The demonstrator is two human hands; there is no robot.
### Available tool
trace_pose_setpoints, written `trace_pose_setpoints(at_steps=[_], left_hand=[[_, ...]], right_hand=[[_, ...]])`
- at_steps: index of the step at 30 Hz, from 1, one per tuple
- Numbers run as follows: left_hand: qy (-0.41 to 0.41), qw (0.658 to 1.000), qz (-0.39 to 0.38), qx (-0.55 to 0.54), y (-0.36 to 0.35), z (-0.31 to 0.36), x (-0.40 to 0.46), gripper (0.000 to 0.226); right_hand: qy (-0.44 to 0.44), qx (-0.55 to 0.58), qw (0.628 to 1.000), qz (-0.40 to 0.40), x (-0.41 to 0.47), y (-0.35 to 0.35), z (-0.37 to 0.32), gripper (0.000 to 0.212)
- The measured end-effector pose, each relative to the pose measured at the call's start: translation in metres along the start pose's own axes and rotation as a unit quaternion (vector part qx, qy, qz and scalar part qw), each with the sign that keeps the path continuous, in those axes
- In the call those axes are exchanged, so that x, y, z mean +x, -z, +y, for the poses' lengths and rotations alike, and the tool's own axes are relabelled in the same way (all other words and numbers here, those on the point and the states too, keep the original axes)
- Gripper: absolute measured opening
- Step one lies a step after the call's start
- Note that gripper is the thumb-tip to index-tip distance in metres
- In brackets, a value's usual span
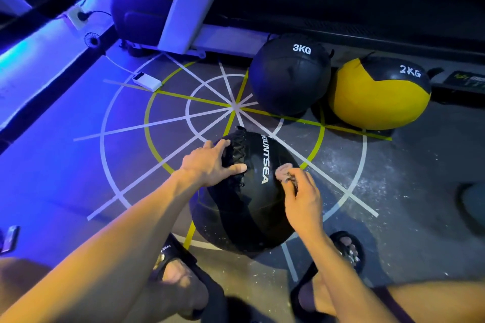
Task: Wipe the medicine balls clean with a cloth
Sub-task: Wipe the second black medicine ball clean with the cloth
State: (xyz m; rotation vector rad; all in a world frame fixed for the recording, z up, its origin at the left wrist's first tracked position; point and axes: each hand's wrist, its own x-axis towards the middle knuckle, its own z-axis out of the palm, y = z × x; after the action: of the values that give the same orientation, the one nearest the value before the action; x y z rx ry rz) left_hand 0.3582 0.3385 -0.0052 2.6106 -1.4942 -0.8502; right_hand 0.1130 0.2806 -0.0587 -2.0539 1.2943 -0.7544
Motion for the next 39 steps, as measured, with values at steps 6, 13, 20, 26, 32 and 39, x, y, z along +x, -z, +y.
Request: trace_pose_setpoints(at_steps=[6,13,20,26,32,39], left_hand=[[0.053,0.997,0.049,-0.008,-0.012,-0.003,-0.010,0.099],[0.111,0.990,0.087,-0.021,-0.024,0.010,-0.025,0.102],[0.172,0.982,0.044,-0.058,-0.021,0.007,-0.033,0.120],[-0.102,0.994,-0.027,0.010,-0.003,-0.014,-0.018,0.111],[-0.108,0.988,0.066,0.090,-0.013,0.001,-0.012,0.115],[-0.111,0.980,0.118,0.113,-0.024,0.012,-0.008,0.115]], right_hand=[[0.164,-0.047,0.982,-0.086,-0.079,-0.039,-0.042,0.018],[-0.016,0.003,1.000,0.006,-0.022,-0.001,-0.002,0.013],[0.053,0.020,0.997,-0.044,-0.055,-0.011,-0.011,0.012],[0.012,0.005,0.999,-0.032,-0.020,0.000,0.006,0.009],[-0.113,0.094,0.986,0.078,-0.035,-0.012,-0.015,0.028],[0.076,-0.041,0.994,-0.065,-0.074,-0.017,0.003,0.015]])
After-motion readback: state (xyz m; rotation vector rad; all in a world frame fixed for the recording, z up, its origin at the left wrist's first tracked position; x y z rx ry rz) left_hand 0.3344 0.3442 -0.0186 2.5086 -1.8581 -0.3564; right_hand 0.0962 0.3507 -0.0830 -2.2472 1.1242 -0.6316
